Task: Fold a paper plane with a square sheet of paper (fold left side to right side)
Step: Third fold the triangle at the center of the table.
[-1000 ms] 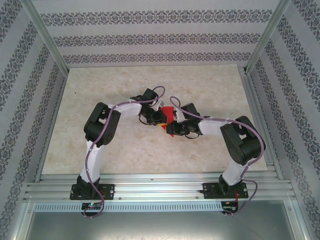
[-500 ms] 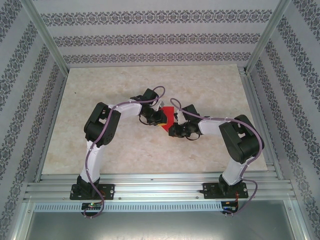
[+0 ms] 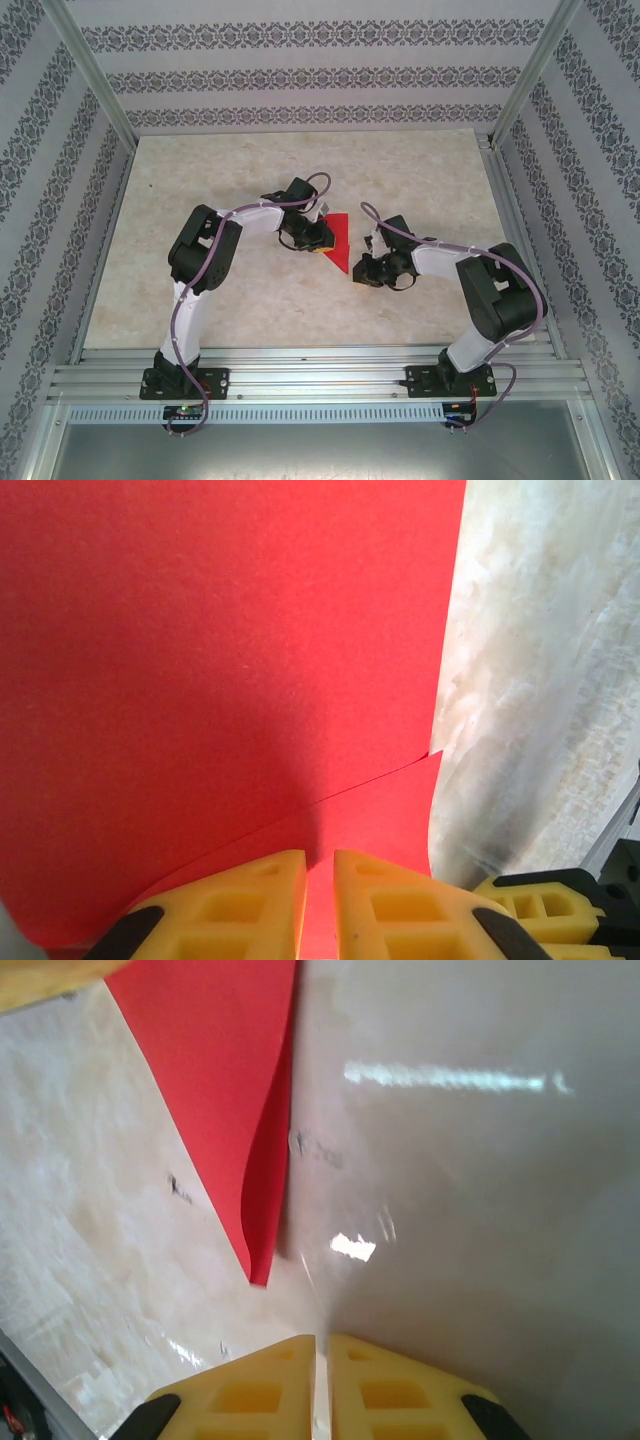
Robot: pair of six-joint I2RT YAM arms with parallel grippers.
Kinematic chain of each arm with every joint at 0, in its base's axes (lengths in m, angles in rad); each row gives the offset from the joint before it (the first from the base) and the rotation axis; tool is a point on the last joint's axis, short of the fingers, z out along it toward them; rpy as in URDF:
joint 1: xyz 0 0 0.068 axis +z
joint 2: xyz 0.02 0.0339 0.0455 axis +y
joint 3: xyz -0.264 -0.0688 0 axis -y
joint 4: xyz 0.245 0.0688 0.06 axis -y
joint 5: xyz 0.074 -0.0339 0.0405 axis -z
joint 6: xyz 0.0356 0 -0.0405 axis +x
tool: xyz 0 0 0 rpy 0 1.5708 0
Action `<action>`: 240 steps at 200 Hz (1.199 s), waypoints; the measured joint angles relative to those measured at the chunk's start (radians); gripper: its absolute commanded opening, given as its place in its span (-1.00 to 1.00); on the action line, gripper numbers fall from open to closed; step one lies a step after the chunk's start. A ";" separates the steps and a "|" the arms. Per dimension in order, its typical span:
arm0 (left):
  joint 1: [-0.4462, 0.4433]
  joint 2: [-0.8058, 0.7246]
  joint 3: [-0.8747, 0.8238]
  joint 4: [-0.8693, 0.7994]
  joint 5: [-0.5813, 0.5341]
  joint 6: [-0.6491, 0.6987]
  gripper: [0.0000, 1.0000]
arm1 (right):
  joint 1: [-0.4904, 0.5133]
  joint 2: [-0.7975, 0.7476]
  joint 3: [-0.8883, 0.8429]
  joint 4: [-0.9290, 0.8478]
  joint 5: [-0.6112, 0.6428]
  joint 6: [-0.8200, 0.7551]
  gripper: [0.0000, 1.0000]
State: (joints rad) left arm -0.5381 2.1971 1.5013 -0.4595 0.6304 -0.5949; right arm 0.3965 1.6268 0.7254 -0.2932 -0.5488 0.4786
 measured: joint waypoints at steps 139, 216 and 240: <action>0.000 -0.005 -0.004 0.009 0.002 -0.001 -0.55 | 0.035 0.200 0.209 0.022 0.023 0.131 -0.82; 0.001 -0.064 -0.079 0.058 0.005 -0.031 -0.73 | 0.036 0.199 0.208 0.021 0.031 0.131 -0.89; -0.002 -0.069 -0.104 0.090 0.025 -0.057 -0.78 | 0.036 0.199 0.208 0.020 0.032 0.132 -0.90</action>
State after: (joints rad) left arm -0.5400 2.1281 1.3975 -0.3695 0.6556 -0.6518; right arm 0.4324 1.8256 0.9333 -0.2733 -0.5167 0.6102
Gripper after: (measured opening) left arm 0.123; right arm 0.058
